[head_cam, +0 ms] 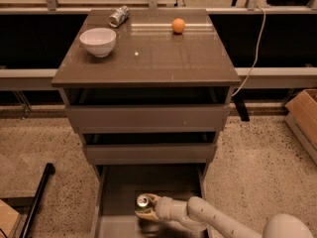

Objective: Place green can into bottom drawer

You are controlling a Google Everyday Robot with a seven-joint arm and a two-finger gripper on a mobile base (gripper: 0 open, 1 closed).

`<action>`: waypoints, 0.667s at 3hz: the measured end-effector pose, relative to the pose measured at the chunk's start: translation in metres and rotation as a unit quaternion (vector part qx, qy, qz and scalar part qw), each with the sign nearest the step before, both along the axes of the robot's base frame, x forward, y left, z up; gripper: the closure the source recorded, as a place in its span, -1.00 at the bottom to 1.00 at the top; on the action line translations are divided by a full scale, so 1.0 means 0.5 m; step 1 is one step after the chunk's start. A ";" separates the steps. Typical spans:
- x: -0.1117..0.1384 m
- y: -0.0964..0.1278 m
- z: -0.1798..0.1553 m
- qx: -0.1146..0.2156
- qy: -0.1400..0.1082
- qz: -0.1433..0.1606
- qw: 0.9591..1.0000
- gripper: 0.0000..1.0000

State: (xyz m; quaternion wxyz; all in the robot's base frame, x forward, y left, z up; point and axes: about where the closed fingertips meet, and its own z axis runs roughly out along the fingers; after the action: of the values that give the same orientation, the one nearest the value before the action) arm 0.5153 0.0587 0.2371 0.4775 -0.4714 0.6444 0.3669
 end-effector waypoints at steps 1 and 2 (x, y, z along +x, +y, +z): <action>-0.021 0.018 -0.026 0.017 0.030 -0.002 0.999 0.21; -0.046 0.035 -0.064 0.044 0.052 -0.018 0.998 -0.38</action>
Offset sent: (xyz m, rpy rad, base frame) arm -0.0363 0.0220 -0.0553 0.1439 0.1644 -0.0726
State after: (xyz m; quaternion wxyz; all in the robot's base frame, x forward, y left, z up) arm 0.4925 0.0763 0.2052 0.4704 -0.4182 0.6600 0.4101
